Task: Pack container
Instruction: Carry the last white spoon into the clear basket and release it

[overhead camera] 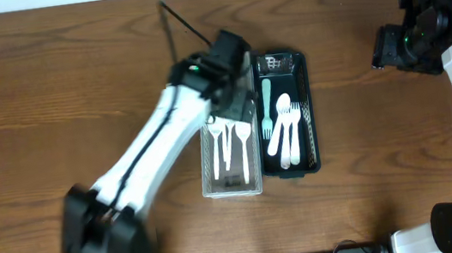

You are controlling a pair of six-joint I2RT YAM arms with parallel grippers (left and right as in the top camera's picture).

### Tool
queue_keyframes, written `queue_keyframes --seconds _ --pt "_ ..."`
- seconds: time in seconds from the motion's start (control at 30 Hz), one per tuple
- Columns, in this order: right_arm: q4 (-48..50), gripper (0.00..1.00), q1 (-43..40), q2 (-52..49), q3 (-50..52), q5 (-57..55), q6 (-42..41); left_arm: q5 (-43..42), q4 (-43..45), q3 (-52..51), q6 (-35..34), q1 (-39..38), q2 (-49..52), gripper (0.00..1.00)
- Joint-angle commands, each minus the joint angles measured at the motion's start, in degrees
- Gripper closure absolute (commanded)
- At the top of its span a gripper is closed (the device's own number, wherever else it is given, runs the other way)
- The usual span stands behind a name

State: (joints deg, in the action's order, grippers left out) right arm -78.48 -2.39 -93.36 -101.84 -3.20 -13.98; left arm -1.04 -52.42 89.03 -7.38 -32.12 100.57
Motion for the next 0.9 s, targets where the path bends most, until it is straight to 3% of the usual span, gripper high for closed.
queue_keyframes --seconds 0.0,0.23,0.37,0.47,0.57,0.73,0.8,0.87 --pt "1.0 0.33 -0.2 -0.4 0.2 -1.0 1.8 3.8 0.0 2.0 1.3 3.2 -6.9 0.02" --pt "14.1 0.30 4.0 -0.8 0.5 -0.9 6.0 7.9 8.2 1.9 1.4 12.0 -8.8 0.02" --pt "28.4 0.18 7.1 -3.9 0.5 -0.9 9.8 7.8 18.5 1.9 1.4 18.0 -6.1 0.02" --pt "38.9 0.01 8.0 -8.2 0.5 -0.9 11.9 7.8 25.1 1.9 1.4 21.6 -3.5 0.02" --pt "46.7 0.01 8.0 -13.0 0.5 -0.9 12.2 7.9 29.2 1.9 1.7 24.9 -0.4 0.02" --pt "49.6 0.01 7.6 -16.9 0.5 -4.4 16.3 7.9 26.2 1.7 12.8 28.1 2.4 0.02" --pt "48.2 0.01 6.8 -16.9 0.5 -3.9 13.9 7.7 24.2 0.8 18.6 28.1 2.0 0.02" --pt "47.0 0.01 5.8 -16.4 0.5 -3.9 12.3 7.2 24.2 -0.4 17.4 28.3 1.0 0.02"
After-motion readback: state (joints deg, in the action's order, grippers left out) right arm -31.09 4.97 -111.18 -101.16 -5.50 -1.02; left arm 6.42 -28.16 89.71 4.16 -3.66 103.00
